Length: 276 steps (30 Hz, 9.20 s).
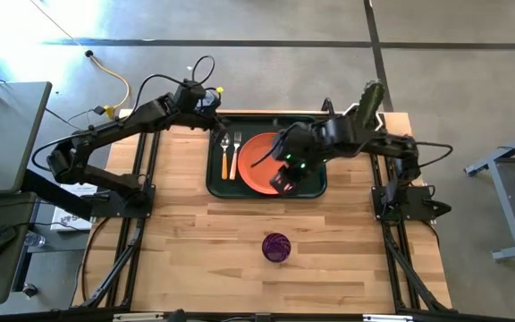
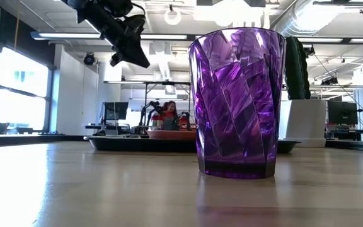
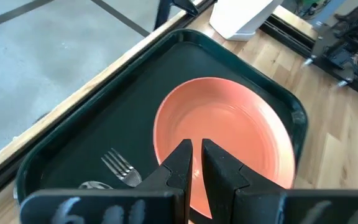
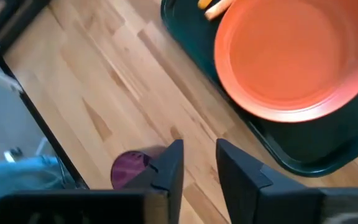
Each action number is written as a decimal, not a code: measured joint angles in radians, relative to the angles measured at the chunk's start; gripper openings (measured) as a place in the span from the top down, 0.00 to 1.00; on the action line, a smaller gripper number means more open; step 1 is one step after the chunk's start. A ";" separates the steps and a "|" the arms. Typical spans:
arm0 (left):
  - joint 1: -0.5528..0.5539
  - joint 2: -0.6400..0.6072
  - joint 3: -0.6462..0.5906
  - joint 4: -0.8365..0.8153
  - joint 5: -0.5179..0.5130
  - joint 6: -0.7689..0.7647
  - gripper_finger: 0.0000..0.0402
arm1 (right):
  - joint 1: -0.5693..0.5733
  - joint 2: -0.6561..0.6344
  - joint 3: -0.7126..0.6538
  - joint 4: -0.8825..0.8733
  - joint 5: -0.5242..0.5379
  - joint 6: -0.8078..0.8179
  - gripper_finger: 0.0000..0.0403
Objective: Pick and place plate/cup/fork/spoon on tray
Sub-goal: Put the purple cup on the top right of the orange plate, then adjust the light orange fork
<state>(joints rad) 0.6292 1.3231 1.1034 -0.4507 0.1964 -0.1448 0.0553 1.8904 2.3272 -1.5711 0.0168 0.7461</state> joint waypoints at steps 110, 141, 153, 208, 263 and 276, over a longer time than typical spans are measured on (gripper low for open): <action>-0.017 0.001 -0.001 -0.192 0.102 -0.061 0.94 | -0.176 0.131 0.000 0.000 0.176 -0.643 1.00; -0.017 0.001 -0.001 -0.192 0.103 -0.027 0.94 | -0.849 0.022 0.000 0.076 0.071 -0.850 1.00; -0.017 0.001 -0.001 -0.179 0.059 -0.035 0.94 | -0.948 0.163 0.000 -0.001 -0.102 -0.911 1.00; -0.017 0.001 -0.001 -0.179 -0.009 -0.089 0.94 | -0.891 0.290 -0.307 0.112 -0.039 -0.903 0.89; 0.079 0.137 0.011 0.160 -0.053 0.063 0.94 | -0.887 0.112 -0.016 0.070 -0.015 -0.829 0.84; 0.163 0.347 0.331 -0.094 -0.053 0.235 0.94 | -0.849 -0.005 -0.016 0.067 -0.014 -0.770 0.84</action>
<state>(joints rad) 0.7925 1.6698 1.4340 -0.5443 0.1432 0.0900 -0.7937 1.8853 2.3108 -1.5043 0.0027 -0.0238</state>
